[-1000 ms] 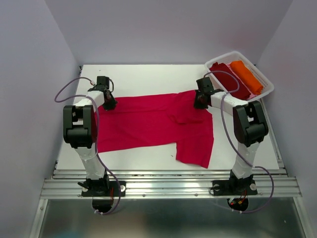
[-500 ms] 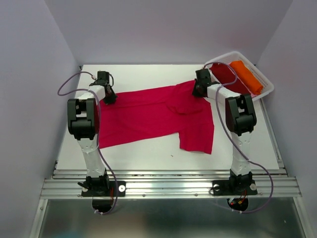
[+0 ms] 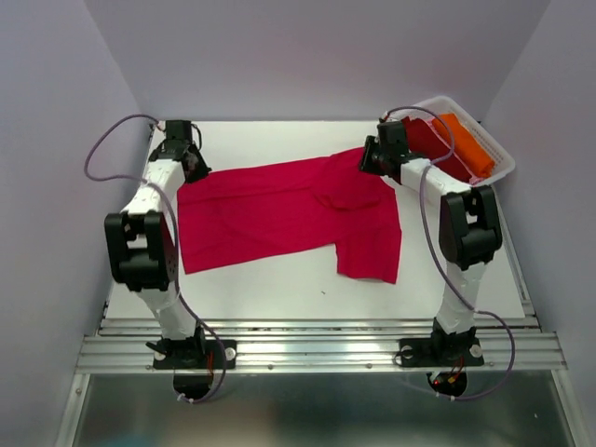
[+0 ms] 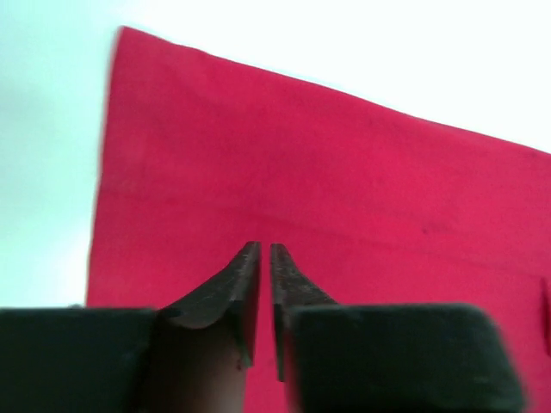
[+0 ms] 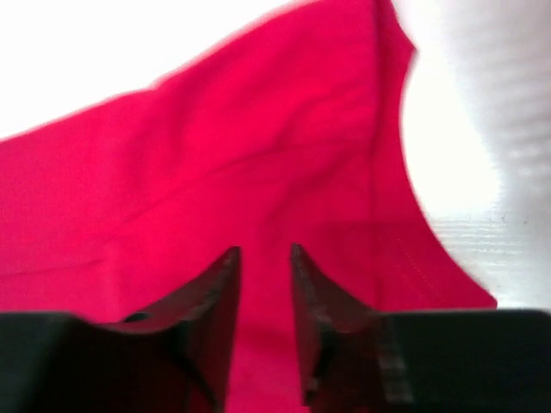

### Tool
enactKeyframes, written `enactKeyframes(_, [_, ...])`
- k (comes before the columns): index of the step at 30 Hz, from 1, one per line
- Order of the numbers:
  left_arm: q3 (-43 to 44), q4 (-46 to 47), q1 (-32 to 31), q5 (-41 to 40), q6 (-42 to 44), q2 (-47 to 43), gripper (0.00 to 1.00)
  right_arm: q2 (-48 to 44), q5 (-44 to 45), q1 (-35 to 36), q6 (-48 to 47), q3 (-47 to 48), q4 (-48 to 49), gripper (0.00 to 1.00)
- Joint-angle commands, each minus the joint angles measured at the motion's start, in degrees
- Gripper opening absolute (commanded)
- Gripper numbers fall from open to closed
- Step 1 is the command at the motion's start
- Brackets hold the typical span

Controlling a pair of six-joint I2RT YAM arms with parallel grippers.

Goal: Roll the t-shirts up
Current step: Fold the T-shirt at the center of the board.

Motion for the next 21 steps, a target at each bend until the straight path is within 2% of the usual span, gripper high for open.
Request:
enactKeyframes(1, [-6.66, -6.53, 0.56, -4.1, -0.07, -14.35, 0.26, -11.78, -5.05, 3.99, -0.88, -4.34, 6.13, 0.44])
enactKeyframes(3, [-14.22, -9.25, 0.74, -6.29, -3.48, -18.81, 0.44, -16.08, -3.12, 6.63, -0.71, -9.68, 5.95, 0.59])
enactKeyframes(4, [-19.11, -9.61, 0.91, -5.96, -4.72, -20.41, 0.51, -17.24, -2.76, 7.16, -0.36, -11.37, 5.95, 0.6])
enactKeyframes(6, [-23.54, -9.7, 1.97, -3.25, -6.83, -23.14, 0.58, -19.0, -2.49, 7.69, 0.78, -14.53, 5.86, 0.61])
enactKeyframes(7, [-25.04, -11.01, 2.49, -0.44, -9.45, -24.72, 0.58, -20.4, -2.67, 7.69, 1.74, -15.94, 5.77, 0.67])
enactKeyframes(8, [-27.75, -11.54, 2.59, 0.02, -10.78, -25.43, 0.58, -20.93, -2.32, 7.69, 2.28, -18.04, 5.6, 0.69])
enactKeyframes(13, [-33.31, -13.48, 3.9, -1.72, -18.25, -30.26, 0.58, -23.48, -0.91, 7.69, 3.16, -21.58, 3.75, 0.71])
enactKeyframes(18, [-35.51, -17.78, 6.01, -5.33, -24.57, -34.12, 0.43, -24.72, -0.39, 7.69, 1.05, -22.9, 2.52, 0.71])
enactKeyframes(21, [-37.44, -17.78, 8.65, -6.38, -28.01, -37.55, 0.42, -25.07, -0.47, 7.69, 1.31, -23.25, 2.52, 0.71])
